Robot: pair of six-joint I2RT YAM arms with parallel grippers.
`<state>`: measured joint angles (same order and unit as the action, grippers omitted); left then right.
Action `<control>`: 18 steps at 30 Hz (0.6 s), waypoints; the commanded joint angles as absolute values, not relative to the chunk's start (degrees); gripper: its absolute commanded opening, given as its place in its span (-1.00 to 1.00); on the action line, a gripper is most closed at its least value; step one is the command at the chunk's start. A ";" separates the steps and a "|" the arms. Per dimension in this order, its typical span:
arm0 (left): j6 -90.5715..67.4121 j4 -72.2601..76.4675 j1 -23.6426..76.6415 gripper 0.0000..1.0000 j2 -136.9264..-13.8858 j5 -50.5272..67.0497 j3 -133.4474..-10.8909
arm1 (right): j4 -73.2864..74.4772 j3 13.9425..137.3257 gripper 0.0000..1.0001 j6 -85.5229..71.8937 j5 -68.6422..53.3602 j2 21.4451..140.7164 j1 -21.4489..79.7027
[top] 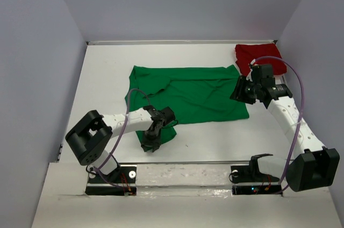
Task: Fold and stack the t-shirts
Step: Fold the tshirt
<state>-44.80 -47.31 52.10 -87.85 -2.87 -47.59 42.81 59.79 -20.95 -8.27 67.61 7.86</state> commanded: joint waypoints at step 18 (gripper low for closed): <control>-47.90 -51.50 52.56 -0.16 -85.25 -5.27 -50.36 | 40.08 60.29 -0.06 -20.39 -11.24 67.85 7.56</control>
<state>-45.74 -48.25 52.31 -88.68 -3.55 -47.86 42.81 59.79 -20.95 -9.54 67.64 7.86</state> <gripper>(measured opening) 0.418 0.470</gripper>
